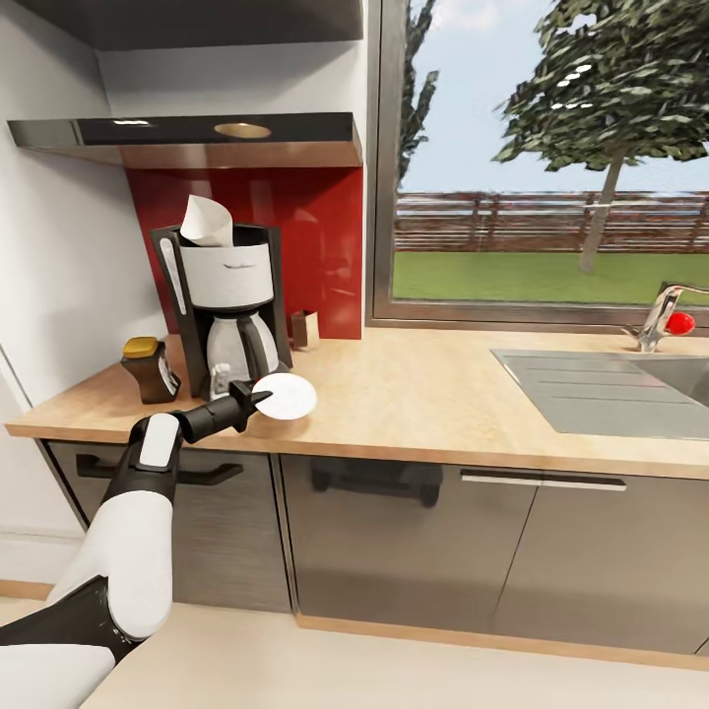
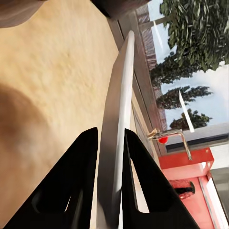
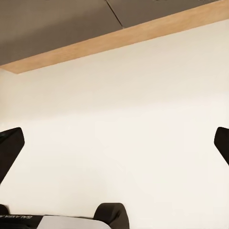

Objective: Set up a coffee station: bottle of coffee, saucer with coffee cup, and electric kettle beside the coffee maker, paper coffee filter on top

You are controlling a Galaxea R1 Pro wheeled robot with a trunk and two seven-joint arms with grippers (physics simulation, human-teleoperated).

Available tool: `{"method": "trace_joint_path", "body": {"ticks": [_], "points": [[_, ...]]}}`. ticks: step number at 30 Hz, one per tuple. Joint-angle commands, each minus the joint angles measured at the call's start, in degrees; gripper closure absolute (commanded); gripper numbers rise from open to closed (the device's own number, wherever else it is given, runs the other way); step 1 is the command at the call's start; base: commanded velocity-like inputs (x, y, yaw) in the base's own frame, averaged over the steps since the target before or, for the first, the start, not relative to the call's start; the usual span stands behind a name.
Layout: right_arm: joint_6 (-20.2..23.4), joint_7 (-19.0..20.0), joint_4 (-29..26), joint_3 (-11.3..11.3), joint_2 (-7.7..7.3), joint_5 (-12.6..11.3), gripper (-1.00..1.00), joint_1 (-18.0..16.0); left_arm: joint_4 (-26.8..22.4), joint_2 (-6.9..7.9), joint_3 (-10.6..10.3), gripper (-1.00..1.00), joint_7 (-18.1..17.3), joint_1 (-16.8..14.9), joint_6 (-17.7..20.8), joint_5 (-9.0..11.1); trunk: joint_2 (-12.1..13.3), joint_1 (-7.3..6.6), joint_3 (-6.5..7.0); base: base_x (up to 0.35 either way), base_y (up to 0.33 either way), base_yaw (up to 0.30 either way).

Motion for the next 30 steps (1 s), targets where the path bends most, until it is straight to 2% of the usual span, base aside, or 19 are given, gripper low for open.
{"method": "trace_joint_path", "body": {"ticks": [1,14,30], "points": [[-0.18,0.18,0.05,-0.26,-0.01,0.27,-1.0,-0.04,-0.03,-0.07,0.35,1.0,-0.45,-0.11,0.34,-0.49,-0.03,0.0,-0.06,0.007,0.0,0.0],[-0.18,0.18,0.07,-0.26,-0.01,0.27,-1.0,-0.04,0.08,-0.07,0.35,1.0,-0.45,-0.11,0.34,-0.45,-0.03,0.0,-0.07,0.026,-0.049,0.0],[-0.18,0.26,0.08,-0.26,-0.01,0.27,-1.0,-0.04,0.17,-0.07,0.26,1.0,-0.45,-0.1,0.34,-0.47,-0.03,0.0,-0.9,0.001,-0.001,0.0]]}}
